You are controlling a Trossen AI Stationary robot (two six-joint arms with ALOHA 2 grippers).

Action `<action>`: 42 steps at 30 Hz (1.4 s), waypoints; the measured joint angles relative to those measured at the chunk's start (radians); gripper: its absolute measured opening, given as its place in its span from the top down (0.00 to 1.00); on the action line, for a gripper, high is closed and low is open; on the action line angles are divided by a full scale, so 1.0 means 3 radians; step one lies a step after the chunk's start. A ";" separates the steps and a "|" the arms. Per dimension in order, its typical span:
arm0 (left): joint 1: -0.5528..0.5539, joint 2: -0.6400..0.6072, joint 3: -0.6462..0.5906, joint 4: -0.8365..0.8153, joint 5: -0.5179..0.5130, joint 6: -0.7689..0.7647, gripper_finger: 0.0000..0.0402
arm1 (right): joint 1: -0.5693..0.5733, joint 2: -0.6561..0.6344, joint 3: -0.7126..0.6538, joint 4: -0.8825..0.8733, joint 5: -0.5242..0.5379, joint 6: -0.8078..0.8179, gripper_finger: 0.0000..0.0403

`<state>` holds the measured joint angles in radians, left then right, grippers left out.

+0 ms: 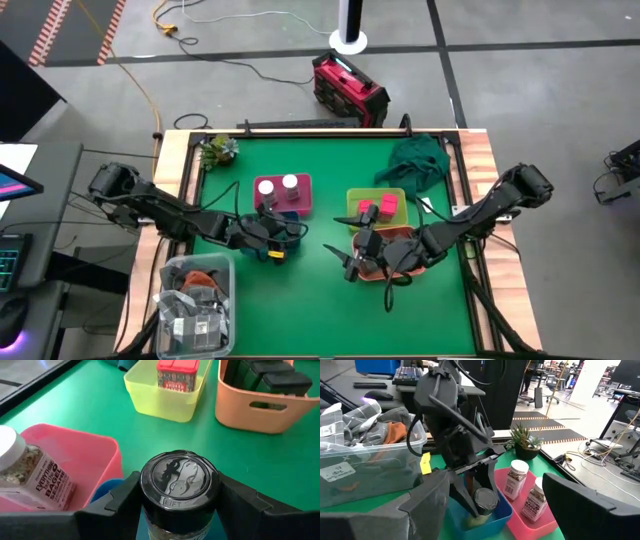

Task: Sort spices by type
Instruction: Put the black seasoning bottle into the blue bin, then return to Home Position

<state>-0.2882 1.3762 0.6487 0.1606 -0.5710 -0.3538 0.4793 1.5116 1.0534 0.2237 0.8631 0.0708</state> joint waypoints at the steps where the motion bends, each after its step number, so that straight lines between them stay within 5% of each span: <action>1: 0.0000 -0.0001 0.0000 0.0019 -0.0019 0.0004 0.48 | 0.0000 0.0000 0.0000 -0.0004 -0.0001 0.0001 0.15; 17: -0.0054 -0.0018 -0.0449 0.0664 -0.0133 -0.0106 0.44 | 0.0032 0.0000 0.0000 -0.0004 0.0000 0.0028 0.15; 32: -0.0059 -0.0011 -0.0081 -0.0093 -0.0115 0.0060 0.27 | 0.0034 0.0000 0.0000 -0.0009 0.0001 0.0028 0.15; 42: -0.0135 -0.0607 -0.0047 -0.0436 -0.0568 0.0257 0.27 | 0.0034 0.0000 0.0000 -0.0035 0.0005 0.0036 0.15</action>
<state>-0.3288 1.1940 0.6346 0.0299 -0.7414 -0.2767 0.4896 1.5116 1.0534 0.2131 0.8645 0.0814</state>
